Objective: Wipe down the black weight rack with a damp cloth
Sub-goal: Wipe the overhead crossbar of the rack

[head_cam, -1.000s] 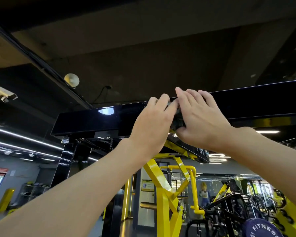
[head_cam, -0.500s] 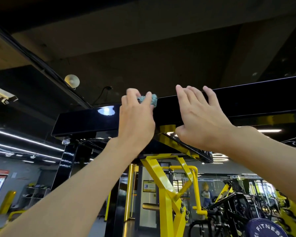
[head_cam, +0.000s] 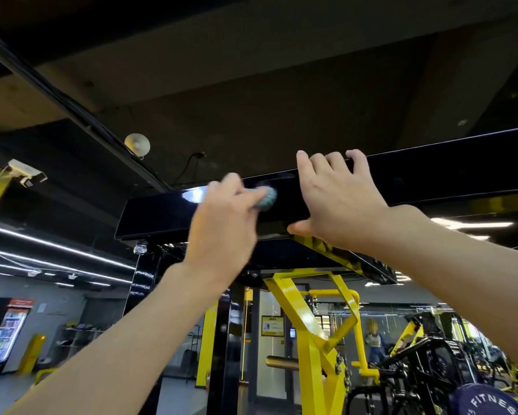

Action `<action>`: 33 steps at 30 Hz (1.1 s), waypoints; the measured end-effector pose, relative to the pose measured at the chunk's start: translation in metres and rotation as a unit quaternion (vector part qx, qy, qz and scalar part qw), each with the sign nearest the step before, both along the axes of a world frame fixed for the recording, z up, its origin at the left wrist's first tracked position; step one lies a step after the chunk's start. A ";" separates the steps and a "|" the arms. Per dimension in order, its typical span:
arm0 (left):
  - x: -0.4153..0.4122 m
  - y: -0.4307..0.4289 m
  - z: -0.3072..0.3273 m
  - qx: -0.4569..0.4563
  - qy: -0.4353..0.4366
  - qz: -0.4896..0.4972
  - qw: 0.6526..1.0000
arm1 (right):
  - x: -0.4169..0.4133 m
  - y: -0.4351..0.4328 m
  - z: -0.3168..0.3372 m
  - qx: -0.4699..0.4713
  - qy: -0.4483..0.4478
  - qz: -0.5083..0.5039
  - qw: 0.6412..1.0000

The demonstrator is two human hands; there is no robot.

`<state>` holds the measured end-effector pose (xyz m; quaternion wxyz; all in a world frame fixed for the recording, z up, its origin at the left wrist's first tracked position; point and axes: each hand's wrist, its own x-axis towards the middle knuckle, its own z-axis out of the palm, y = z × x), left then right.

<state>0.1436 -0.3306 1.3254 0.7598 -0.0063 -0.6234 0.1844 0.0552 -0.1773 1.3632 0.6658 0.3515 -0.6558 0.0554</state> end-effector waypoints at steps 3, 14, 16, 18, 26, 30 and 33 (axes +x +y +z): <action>0.005 -0.010 0.001 0.070 0.059 0.012 0.996 | 0.000 0.000 -0.001 -0.009 0.004 -0.005 1.000; -0.024 0.033 0.034 -0.028 0.038 -0.033 0.998 | -0.003 -0.005 -0.005 -0.045 0.013 0.009 0.999; -0.022 0.032 0.031 -0.056 0.018 -0.025 0.998 | -0.003 -0.003 -0.005 -0.045 0.017 0.014 0.999; -0.015 0.017 0.038 -0.033 0.034 -0.002 0.999 | -0.002 -0.001 -0.004 -0.036 0.014 0.008 0.999; -0.016 0.017 0.010 -0.069 0.006 -0.004 0.998 | 0.007 -0.009 -0.001 -0.009 0.006 -0.026 1.000; 0.002 -0.024 0.019 0.074 0.088 0.000 0.993 | 0.013 -0.024 -0.001 0.006 0.009 -0.021 1.000; -0.002 -0.017 -0.005 0.026 0.060 -0.006 0.998 | 0.011 -0.032 -0.003 -0.016 0.016 -0.022 1.000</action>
